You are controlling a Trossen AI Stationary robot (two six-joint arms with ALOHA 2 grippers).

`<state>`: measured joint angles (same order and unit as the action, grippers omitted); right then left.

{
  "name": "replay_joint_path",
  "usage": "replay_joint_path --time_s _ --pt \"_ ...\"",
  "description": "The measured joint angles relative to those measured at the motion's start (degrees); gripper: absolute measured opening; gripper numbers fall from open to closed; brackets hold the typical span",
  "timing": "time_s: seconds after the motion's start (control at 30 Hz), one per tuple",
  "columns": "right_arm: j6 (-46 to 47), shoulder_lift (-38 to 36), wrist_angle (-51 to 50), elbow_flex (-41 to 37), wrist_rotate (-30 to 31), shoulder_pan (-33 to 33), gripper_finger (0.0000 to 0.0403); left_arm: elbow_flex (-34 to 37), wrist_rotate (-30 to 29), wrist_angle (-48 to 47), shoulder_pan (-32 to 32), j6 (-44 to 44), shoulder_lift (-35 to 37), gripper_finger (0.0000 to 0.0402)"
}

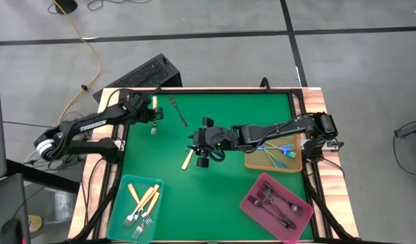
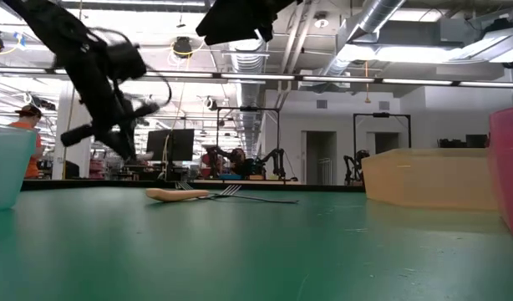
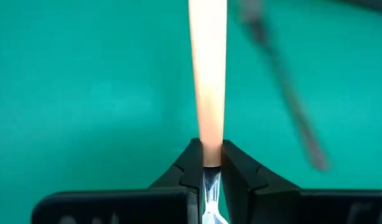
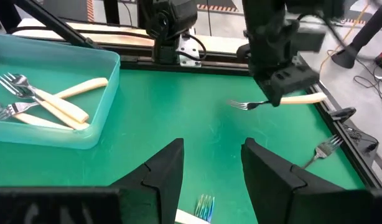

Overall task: Sort silverware by color (type)
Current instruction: Put the yellow fork into the blue bin

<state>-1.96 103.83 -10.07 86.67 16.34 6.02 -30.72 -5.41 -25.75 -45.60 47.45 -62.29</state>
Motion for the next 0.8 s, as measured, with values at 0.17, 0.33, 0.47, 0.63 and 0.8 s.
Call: replay_joint_path --time_s 0.17,0.33,0.47,0.63,0.8 --pt "-0.54 0.0 0.53 0.0 0.0 0.62 0.0182 0.0 1.15 0.32 2.96 -4.22 9.69 0.0016" --pt "-1.55 0.0 3.12 0.0 -1.91 1.61 0.0182 0.0 1.36 0.98 7.97 -4.74 20.71 0.0016" --pt "-1.55 0.0 8.4 0.0 -5.43 1.92 0.0182 0.0 2.15 3.57 13.78 -6.25 29.19 0.0016" --pt "-1.56 0.0 18.32 0.0 -8.4 1.38 0.0182 0.0 0.13 8.05 21.43 -9.19 36.79 0.0016" --pt "-1.11 0.0 29.73 0.0 -13.29 0.52 0.0182 -0.02 -0.07 12.34 27.79 -12.57 40.46 0.0016"
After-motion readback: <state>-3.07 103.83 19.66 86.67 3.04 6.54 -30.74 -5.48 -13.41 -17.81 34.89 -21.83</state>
